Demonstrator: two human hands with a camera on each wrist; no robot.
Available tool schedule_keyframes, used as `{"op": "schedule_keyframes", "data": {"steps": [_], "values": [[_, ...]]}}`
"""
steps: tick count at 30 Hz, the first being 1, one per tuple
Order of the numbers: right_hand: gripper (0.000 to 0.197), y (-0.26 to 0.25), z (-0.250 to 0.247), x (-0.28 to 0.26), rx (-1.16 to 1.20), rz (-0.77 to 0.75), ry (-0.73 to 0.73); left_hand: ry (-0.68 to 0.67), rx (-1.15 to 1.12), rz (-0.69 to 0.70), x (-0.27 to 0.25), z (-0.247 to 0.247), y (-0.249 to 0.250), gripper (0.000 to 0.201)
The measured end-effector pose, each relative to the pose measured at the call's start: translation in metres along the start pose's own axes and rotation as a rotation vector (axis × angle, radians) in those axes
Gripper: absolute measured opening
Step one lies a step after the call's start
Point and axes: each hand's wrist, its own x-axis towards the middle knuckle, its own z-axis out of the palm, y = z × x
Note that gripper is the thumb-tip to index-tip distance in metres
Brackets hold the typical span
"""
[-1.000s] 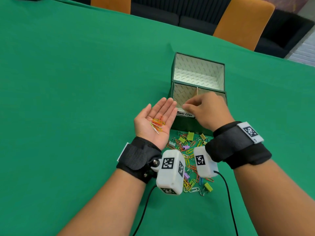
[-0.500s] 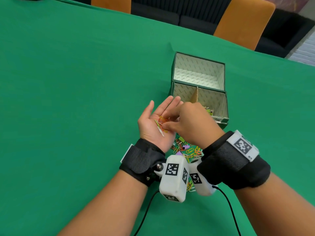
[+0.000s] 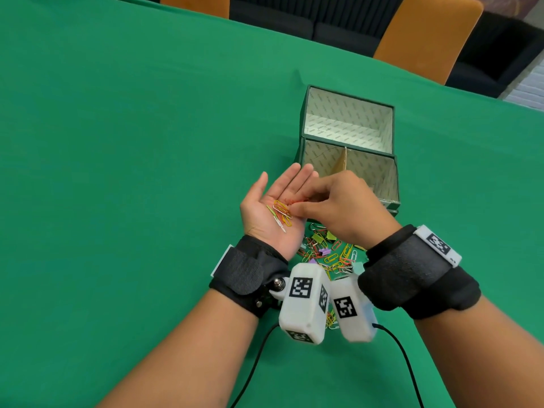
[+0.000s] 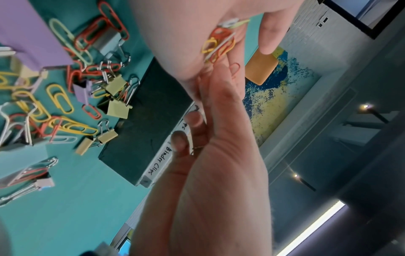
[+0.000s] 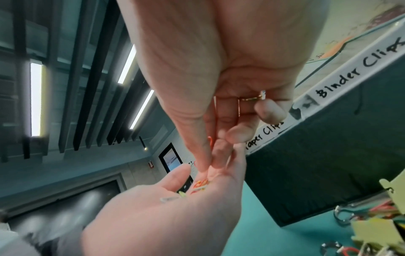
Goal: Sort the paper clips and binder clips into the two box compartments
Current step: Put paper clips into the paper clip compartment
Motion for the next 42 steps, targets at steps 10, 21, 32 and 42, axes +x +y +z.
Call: {"op": "schedule_keyframes", "data": {"steps": [10,21,32,42], "values": [[0.010,0.020,-0.022,0.027,-0.011,0.144,0.297,0.015,-0.019,-0.009,0.002,-0.004,0.003,0.049],[0.007,-0.017,-0.009,-0.003,-0.116,-0.076,0.034,0.020,0.021,0.002,0.001,-0.001,0.000,0.049],[0.004,-0.018,0.005,-0.006,-0.189,-0.038,-0.029,0.041,0.046,-0.013,-0.001,0.001,-0.002,0.052],[0.004,0.004,-0.034,0.023,0.157,0.069,0.348,0.023,-0.013,-0.019,0.000,-0.002,0.000,0.049]]}}
